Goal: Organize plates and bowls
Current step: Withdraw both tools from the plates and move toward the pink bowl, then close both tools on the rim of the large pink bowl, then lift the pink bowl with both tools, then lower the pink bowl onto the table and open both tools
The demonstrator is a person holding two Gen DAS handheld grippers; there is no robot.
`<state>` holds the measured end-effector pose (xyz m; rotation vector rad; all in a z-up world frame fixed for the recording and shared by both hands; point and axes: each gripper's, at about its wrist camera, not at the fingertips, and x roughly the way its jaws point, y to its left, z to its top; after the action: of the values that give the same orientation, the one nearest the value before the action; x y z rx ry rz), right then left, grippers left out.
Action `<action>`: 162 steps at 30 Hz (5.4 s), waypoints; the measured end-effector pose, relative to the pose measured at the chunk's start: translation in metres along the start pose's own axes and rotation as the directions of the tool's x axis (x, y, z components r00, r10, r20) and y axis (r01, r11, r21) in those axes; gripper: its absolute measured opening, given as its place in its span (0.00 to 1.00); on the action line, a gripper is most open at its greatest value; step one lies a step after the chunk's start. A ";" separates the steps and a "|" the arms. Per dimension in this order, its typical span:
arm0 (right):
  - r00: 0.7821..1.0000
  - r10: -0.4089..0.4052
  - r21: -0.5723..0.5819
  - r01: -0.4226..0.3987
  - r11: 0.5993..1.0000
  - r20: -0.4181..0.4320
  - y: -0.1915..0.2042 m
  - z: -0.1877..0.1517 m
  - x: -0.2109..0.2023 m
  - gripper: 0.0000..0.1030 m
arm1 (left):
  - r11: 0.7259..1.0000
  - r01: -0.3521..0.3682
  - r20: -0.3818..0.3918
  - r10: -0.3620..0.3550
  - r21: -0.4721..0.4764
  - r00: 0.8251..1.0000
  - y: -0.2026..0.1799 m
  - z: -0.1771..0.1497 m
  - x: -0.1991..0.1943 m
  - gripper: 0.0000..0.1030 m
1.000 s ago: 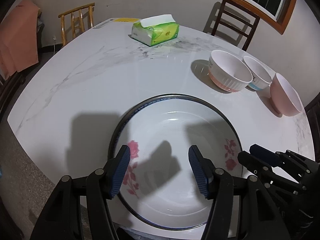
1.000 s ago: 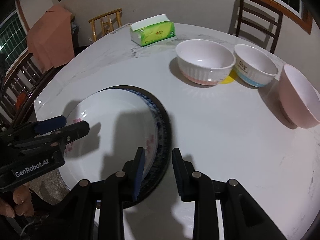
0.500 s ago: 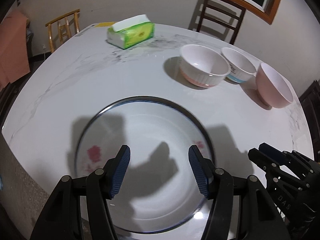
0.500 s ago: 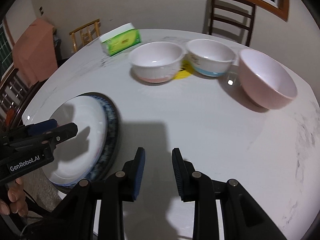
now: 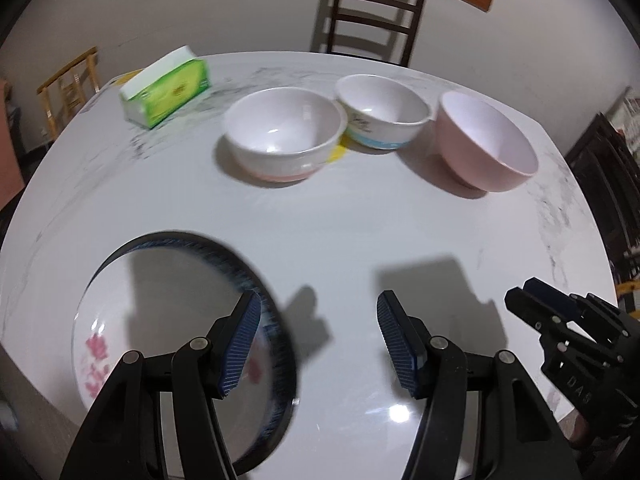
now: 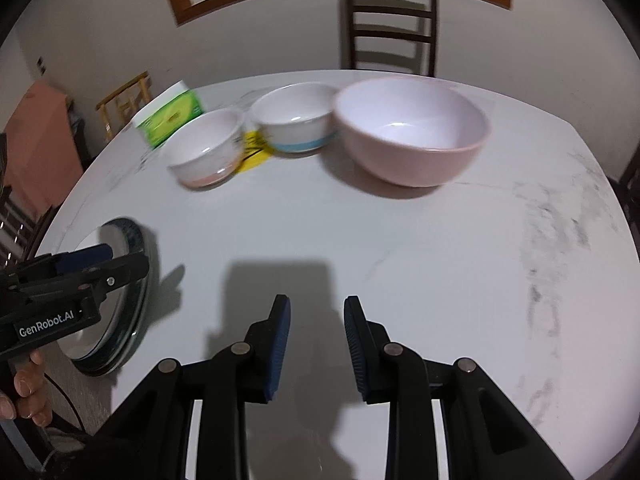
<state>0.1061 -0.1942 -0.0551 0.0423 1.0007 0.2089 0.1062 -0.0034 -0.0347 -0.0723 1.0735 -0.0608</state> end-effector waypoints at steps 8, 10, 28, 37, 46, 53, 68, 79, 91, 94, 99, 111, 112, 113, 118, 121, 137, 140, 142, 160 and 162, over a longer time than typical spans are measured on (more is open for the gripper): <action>1.000 -0.005 0.086 0.003 0.996 0.017 -0.046 0.013 -0.006 0.27 | 0.998 0.054 -0.032 -0.054 0.008 0.998 -0.026 0.023 0.007 0.56; 1.000 -0.014 0.088 0.012 0.996 0.024 -0.053 0.019 -0.007 0.27 | 0.998 0.069 -0.038 -0.070 -0.006 0.997 -0.030 0.030 0.008 0.56; 0.999 0.011 0.198 -0.019 0.980 0.042 -0.112 0.097 -0.004 0.27 | 0.982 0.152 -0.117 -0.165 -0.111 0.979 -0.061 0.103 0.033 0.55; 0.999 -0.009 0.245 0.018 0.969 -0.038 -0.132 0.128 0.027 0.27 | 0.953 0.215 -0.174 -0.254 -0.211 0.952 -0.071 0.137 0.061 0.55; 0.996 -0.027 0.261 0.047 0.964 -0.080 -0.144 0.141 0.058 0.27 | 0.951 0.222 -0.179 -0.262 -0.214 0.948 -0.089 0.150 0.086 0.55; 0.993 -0.031 0.252 0.058 0.966 -0.112 -0.146 0.148 0.080 0.27 | 0.954 0.216 -0.191 -0.257 -0.209 0.947 -0.096 0.154 0.106 0.42; 0.992 0.000 0.251 0.032 0.967 -0.124 -0.136 0.142 0.095 0.17 | 0.952 0.246 -0.194 -0.281 -0.184 0.940 -0.097 0.149 0.118 0.17; 0.993 -0.016 0.256 0.046 0.966 -0.117 -0.127 0.122 0.074 0.16 | 0.957 0.248 -0.217 -0.277 -0.154 0.936 -0.098 0.131 0.106 0.17; 0.995 -0.008 0.241 0.032 0.970 -0.102 -0.090 0.079 0.025 0.17 | 0.962 0.252 -0.219 -0.270 -0.110 0.937 -0.079 0.084 0.056 0.17; 0.995 0.002 0.237 0.022 0.971 -0.099 -0.076 0.065 0.013 0.17 | 0.963 0.249 -0.223 -0.266 -0.102 0.938 -0.073 0.072 0.044 0.17; 0.994 0.024 0.242 0.002 0.970 -0.103 -0.060 0.045 0.002 0.17 | 0.965 0.243 -0.221 -0.259 -0.098 0.940 -0.058 0.057 0.027 0.17; 0.990 0.051 0.243 -0.019 0.970 -0.128 -0.032 0.000 -0.013 0.18 | 0.968 0.235 -0.242 -0.251 -0.093 0.937 -0.032 0.006 0.005 0.18; 0.990 0.053 0.245 -0.019 0.969 -0.133 -0.031 -0.005 -0.013 0.18 | 0.967 0.234 -0.245 -0.251 -0.097 0.936 -0.031 0.003 0.005 0.18; 0.989 0.052 0.246 -0.017 0.969 -0.138 -0.031 -0.007 -0.013 0.18 | 0.968 0.234 -0.248 -0.251 -0.095 0.936 -0.030 0.000 0.005 0.18; 0.986 0.053 0.244 -0.012 0.970 -0.161 -0.026 -0.019 -0.011 0.19 | 0.968 0.233 -0.259 -0.249 -0.091 0.933 -0.028 -0.009 0.006 0.18; 0.984 0.056 0.248 -0.013 0.969 -0.168 -0.025 -0.023 -0.010 0.19 | 0.970 0.228 -0.265 -0.242 -0.083 0.933 -0.027 -0.015 0.006 0.18; 0.978 0.061 0.250 -0.009 0.968 -0.199 -0.021 -0.034 -0.005 0.20 | 0.971 0.226 -0.290 -0.239 -0.079 0.927 -0.028 -0.028 0.012 0.17; 0.977 0.068 0.254 -0.016 0.967 -0.201 -0.021 -0.035 -0.005 0.20 | 0.973 0.221 -0.285 -0.231 -0.068 0.930 -0.029 -0.029 0.012 0.17; 0.976 0.067 0.253 -0.013 0.967 -0.205 -0.021 -0.035 -0.005 0.20 | 0.972 0.222 -0.284 -0.234 -0.071 0.930 -0.029 -0.029 0.012 0.17; 0.988 0.034 0.231 0.002 0.973 -0.153 -0.025 -0.019 -0.018 0.38 | 0.975 0.207 -0.227 -0.220 -0.079 0.949 -0.016 -0.025 -0.002 0.28; 0.990 0.030 0.234 0.004 0.972 -0.138 -0.028 -0.016 -0.022 0.38 | 0.974 0.210 -0.213 -0.223 -0.080 0.951 -0.012 -0.022 -0.007 0.30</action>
<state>0.0855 -0.2268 -0.0487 0.2525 1.1630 0.1057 0.0835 -0.0155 -0.0379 -0.2390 1.2867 -0.2420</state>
